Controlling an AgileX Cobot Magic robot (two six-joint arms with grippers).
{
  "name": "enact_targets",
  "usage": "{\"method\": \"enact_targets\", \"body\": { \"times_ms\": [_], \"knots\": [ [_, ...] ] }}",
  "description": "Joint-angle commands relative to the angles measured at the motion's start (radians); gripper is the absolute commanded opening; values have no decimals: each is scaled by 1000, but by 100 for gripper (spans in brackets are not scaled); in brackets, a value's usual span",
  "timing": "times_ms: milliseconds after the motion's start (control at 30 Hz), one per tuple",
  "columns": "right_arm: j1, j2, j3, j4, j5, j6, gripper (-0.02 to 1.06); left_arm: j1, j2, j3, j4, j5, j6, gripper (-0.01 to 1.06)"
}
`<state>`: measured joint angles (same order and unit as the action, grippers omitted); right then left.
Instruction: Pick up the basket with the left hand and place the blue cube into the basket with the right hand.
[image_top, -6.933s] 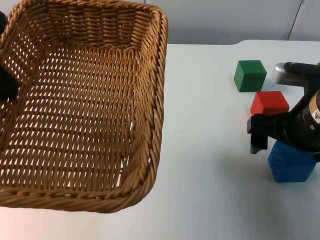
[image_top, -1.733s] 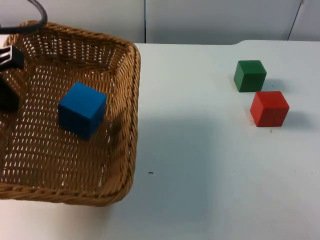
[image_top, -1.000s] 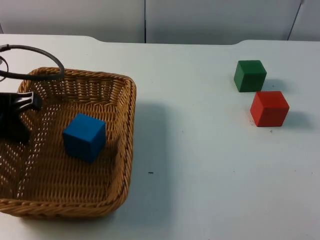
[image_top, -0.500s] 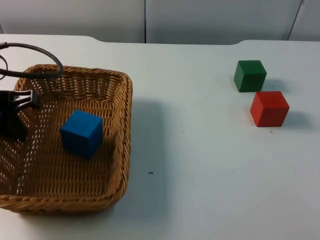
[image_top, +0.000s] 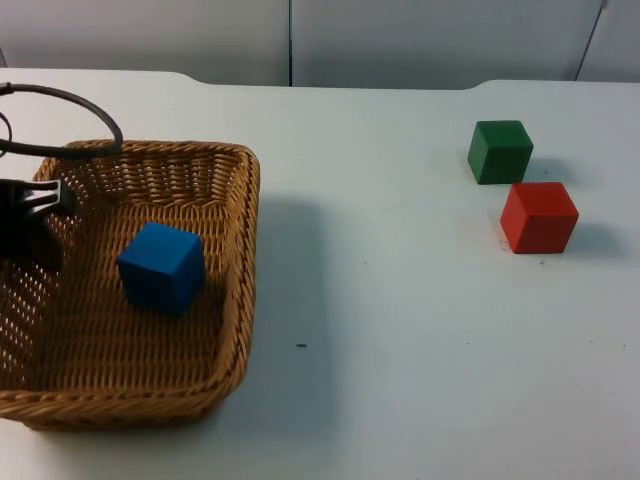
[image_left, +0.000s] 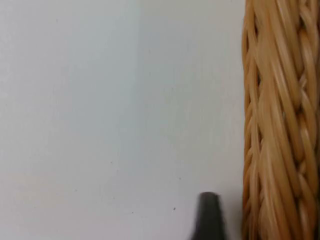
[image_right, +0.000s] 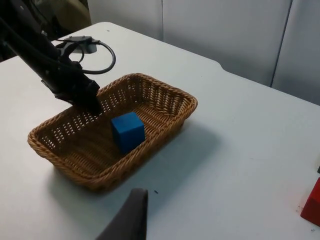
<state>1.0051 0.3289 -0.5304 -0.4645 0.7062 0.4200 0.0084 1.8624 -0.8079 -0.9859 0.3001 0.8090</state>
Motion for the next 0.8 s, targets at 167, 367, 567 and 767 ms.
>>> {"method": "enact_targets", "body": {
  "times_ms": [167,367,567,767],
  "knots": [
    [4,-3,4,1,-1,-2,101,-1,-5,-8,-1,-7,4,105],
    [4,-3,4,-5,-1,-5,101,-1,-84,-8,18,1,4,105],
    [4,-3,4,-12,-1,-9,101,-1,-287,-37,42,54,4,105],
    [4,-3,4,-13,-1,-12,101,-1,-549,-106,52,183,-3,105]
  ]
}}
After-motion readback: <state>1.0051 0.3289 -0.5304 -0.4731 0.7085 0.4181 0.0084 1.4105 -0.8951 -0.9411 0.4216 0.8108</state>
